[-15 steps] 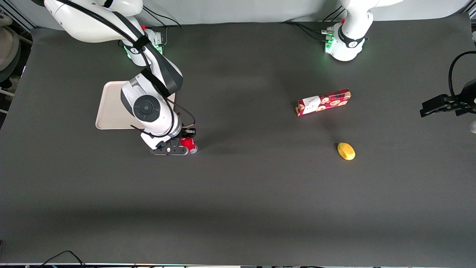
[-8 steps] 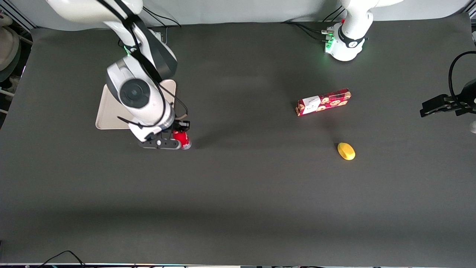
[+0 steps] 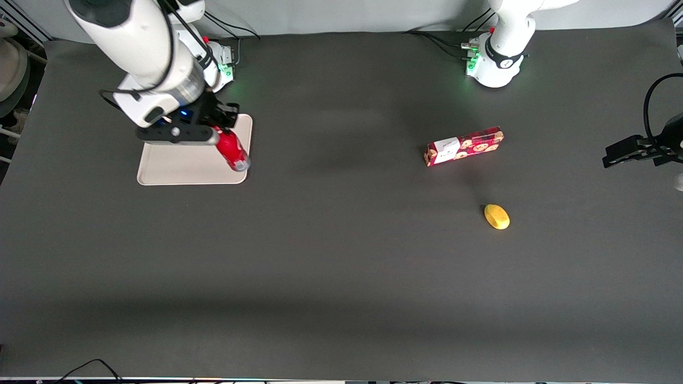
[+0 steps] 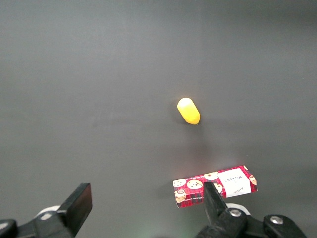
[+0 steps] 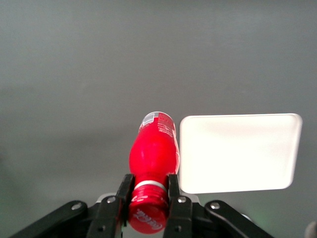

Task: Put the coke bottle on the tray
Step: 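Lift the bottle and carry it toward the tray's edge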

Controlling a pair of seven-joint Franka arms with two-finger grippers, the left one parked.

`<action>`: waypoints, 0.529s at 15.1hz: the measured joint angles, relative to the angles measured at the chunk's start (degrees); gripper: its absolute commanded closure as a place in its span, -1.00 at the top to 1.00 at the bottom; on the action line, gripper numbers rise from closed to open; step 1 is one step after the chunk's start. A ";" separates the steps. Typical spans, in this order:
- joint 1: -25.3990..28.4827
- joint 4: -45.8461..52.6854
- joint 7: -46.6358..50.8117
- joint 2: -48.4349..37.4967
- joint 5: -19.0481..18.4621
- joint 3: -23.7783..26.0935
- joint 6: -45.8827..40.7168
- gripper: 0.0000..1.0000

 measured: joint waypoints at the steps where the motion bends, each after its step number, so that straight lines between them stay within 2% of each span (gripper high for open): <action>1: -0.07 0.03 -3.39 -1.55 0.96 -2.10 -1.84 -1.00; 4: -0.33 -2.32 -14.93 -7.05 3.37 -10.88 -5.41 -1.00; 8: -0.62 -15.69 -29.39 -17.85 3.73 -21.62 -3.33 -1.00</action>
